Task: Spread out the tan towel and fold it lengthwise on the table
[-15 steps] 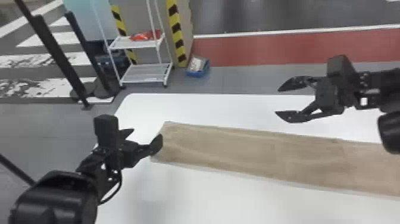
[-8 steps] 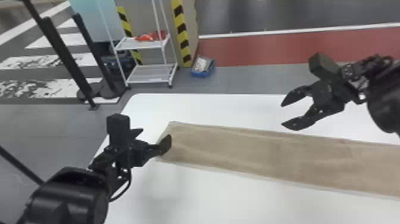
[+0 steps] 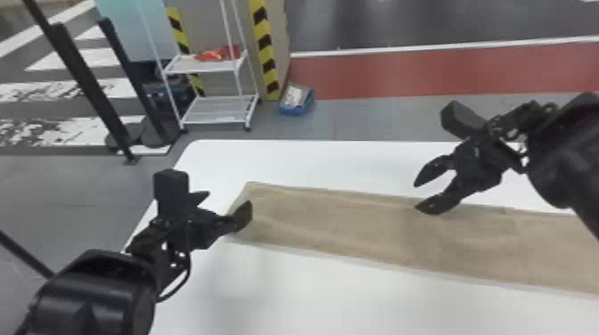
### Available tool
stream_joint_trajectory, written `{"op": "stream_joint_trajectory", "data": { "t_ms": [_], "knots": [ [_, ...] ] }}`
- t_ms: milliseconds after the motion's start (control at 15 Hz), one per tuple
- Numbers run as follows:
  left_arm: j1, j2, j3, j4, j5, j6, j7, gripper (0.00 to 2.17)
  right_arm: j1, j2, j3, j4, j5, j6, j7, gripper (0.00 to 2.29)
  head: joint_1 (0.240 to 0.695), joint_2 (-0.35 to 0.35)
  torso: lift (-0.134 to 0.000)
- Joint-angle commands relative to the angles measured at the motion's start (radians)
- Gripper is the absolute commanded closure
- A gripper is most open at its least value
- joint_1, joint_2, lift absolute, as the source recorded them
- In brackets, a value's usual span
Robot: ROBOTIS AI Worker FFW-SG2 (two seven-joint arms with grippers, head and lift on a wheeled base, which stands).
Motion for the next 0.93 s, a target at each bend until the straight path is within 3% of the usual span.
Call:
{"op": "stream_joint_trajectory", "data": {
  "t_ms": [0, 867],
  "knots": [
    [0.006, 0.000, 0.000, -0.008, 0.005, 0.001, 0.000, 0.02, 0.003, 0.007, 0.037, 0.028, 0.018, 0.007, 0.005, 0.50, 0.695, 0.182, -0.124],
    [0.016, 0.002, 0.002, -0.034, 0.005, 0.034, -0.006, 0.02, -0.009, 0.006, 0.034, 0.057, 0.034, -0.011, 0.005, 0.62, 0.695, 0.178, -0.124]
  ]
}}
